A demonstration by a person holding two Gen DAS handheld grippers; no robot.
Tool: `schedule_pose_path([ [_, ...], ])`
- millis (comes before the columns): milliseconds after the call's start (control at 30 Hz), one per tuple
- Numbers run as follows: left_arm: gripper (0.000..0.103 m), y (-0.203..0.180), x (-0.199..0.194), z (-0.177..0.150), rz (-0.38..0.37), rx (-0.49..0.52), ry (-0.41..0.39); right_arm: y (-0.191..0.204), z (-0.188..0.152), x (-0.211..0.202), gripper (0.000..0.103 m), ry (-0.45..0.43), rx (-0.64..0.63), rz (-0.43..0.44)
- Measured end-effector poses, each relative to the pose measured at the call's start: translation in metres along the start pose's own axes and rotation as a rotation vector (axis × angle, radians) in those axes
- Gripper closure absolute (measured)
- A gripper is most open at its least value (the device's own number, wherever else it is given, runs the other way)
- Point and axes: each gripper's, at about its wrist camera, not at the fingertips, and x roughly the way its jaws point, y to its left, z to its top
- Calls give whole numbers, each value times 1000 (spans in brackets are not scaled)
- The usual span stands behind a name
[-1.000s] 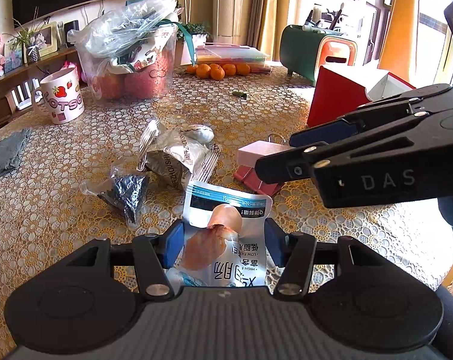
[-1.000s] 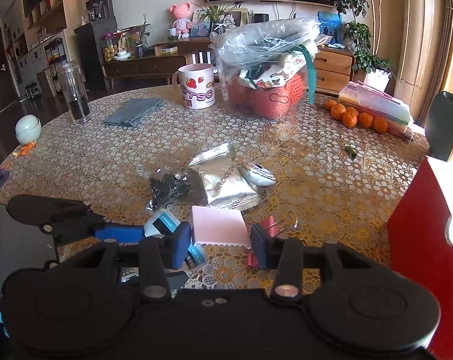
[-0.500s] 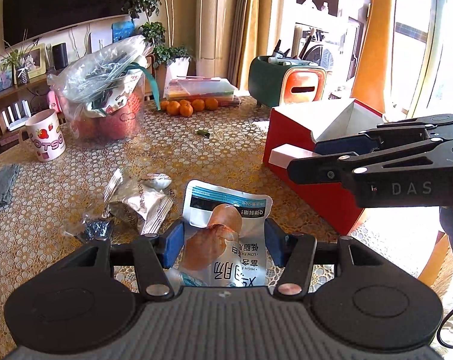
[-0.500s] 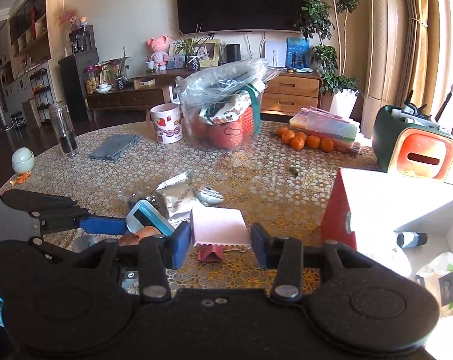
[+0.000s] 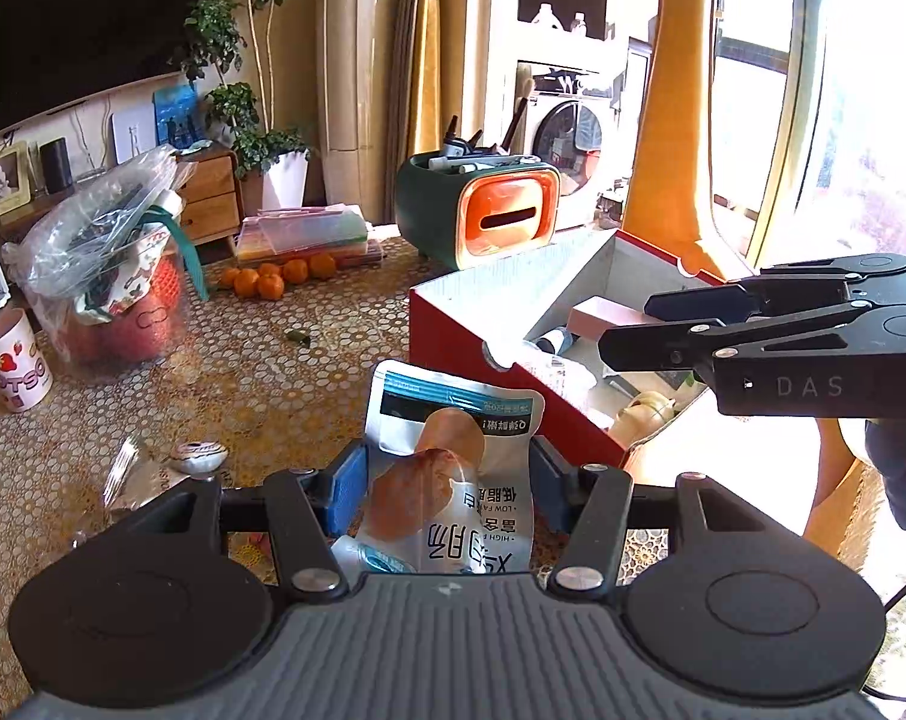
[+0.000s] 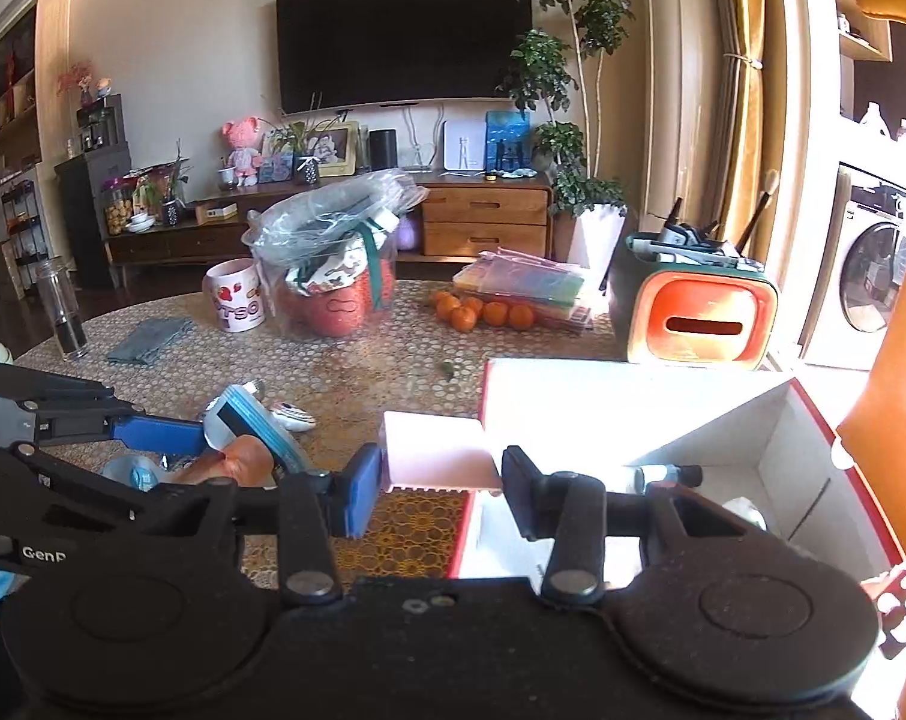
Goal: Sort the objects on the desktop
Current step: 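Carry the white pack in left tool while right tool carries the sticky note over the red box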
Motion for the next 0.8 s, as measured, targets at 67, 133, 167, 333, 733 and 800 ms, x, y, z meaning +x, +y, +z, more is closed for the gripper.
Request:
schedule_pose_path([
  [67,48,-9,6,7,-13,15,-3,-10,-2,-3,60,-5,11,-18],
  [133,48,-18,12,14,-27,29,-5,-21,-4,-5,60,-7,23,-36],
  [167,48,-22,15,17,-34,35,-6,-27,-6,-5,60,-7,28,-48],
  [333,47,-39,36,36,-69,56,4,-53,-11,-10,60,0,51,-105],
  [733,47,-71,110,82,-107,75,75,-111,-21,5,60,45,92,-215],
  [800,47,-77,123,85,-95,93,83,-115,-23,12,60,62,93,-220],
])
